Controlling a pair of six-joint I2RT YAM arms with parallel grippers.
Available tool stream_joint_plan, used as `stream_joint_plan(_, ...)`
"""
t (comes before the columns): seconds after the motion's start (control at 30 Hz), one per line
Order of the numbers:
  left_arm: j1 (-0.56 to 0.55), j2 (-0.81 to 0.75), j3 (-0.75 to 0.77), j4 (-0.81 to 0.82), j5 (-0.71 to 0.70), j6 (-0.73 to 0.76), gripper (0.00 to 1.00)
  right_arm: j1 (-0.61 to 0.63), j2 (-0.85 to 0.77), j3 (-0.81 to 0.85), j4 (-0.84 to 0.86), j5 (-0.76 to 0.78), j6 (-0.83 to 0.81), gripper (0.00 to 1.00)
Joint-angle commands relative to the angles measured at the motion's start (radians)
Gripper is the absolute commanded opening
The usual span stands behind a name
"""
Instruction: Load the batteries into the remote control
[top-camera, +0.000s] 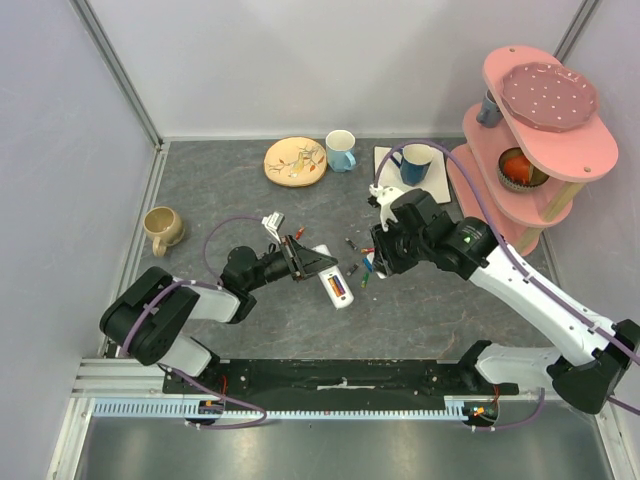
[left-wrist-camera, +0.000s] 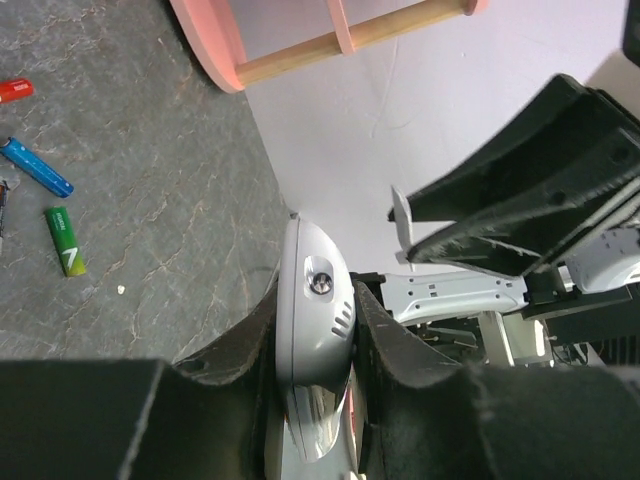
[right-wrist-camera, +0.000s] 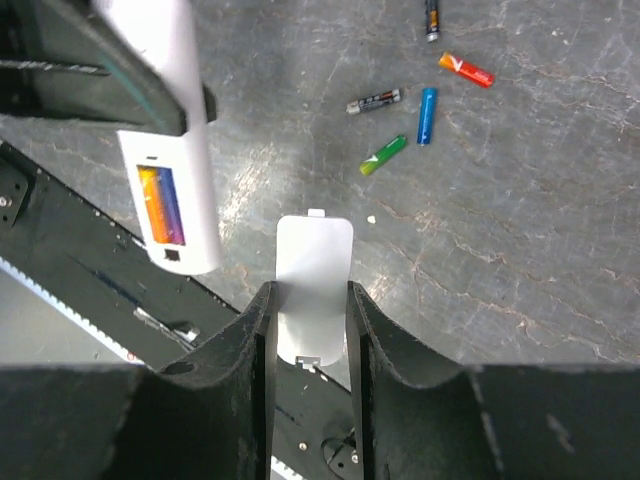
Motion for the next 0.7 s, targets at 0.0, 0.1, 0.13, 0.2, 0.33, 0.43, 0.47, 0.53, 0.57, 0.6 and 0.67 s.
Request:
stream_joint_plan(0.0, -0.012, 0.033, 0.044, 0.203, -0.024, -0.044, 0.02, 0.042, 0.027, 0.099, -0.124, 0.004, -0.023, 0.0)
stream_joint_plan(0.1, -0.02, 0.033, 0.048, 0.195, -0.03, -0.043, 0.02, 0.077, 0.059, 0.114, -0.129, 0.012, -0.004, 0.0)
stream_joint_plan(0.13, -0.02, 0.03, 0.047, 0.185, -0.039, -0.043, 0.02, 0.086, 0.068, 0.116, -0.127, 0.016, 0.008, 0.0)
stream_joint_plan(0.2, -0.025, 0.022, 0.036, 0.184, -0.054, -0.049, 0.02, 0.114, 0.095, 0.127, -0.124, 0.029, 0.022, 0.0)
stream_joint_plan(0.33, -0.032, -0.003, 0.011, 0.146, -0.118, -0.046, 0.02, 0.164, 0.139, 0.17, -0.123, 0.047, 0.048, 0.0)
stream_joint_plan(0.43, -0.035, -0.02, -0.008, 0.126, -0.151, -0.045, 0.02, 0.2, 0.171, 0.205, -0.121, 0.047, 0.062, 0.0)
stream_joint_plan(0.47, -0.035, -0.023, -0.015, 0.117, -0.154, -0.045, 0.02, 0.209, 0.187, 0.216, -0.123, 0.052, 0.066, 0.0)
stream_joint_plan(0.53, -0.037, -0.032, -0.019, 0.106, -0.163, -0.041, 0.02, 0.233, 0.2, 0.225, -0.123, 0.073, 0.072, 0.0)
stream_joint_plan(0.57, -0.037, -0.036, -0.024, 0.096, -0.165, -0.041, 0.02, 0.244, 0.211, 0.228, -0.121, 0.075, 0.074, 0.0)
stream_joint_plan(0.6, -0.037, -0.044, -0.024, 0.086, -0.169, -0.041, 0.02, 0.25, 0.216, 0.229, -0.118, 0.076, 0.078, 0.0)
stream_joint_plan(0.67, -0.039, -0.056, -0.025, 0.045, -0.18, -0.038, 0.02, 0.262, 0.23, 0.229, -0.115, 0.084, 0.077, 0.0)
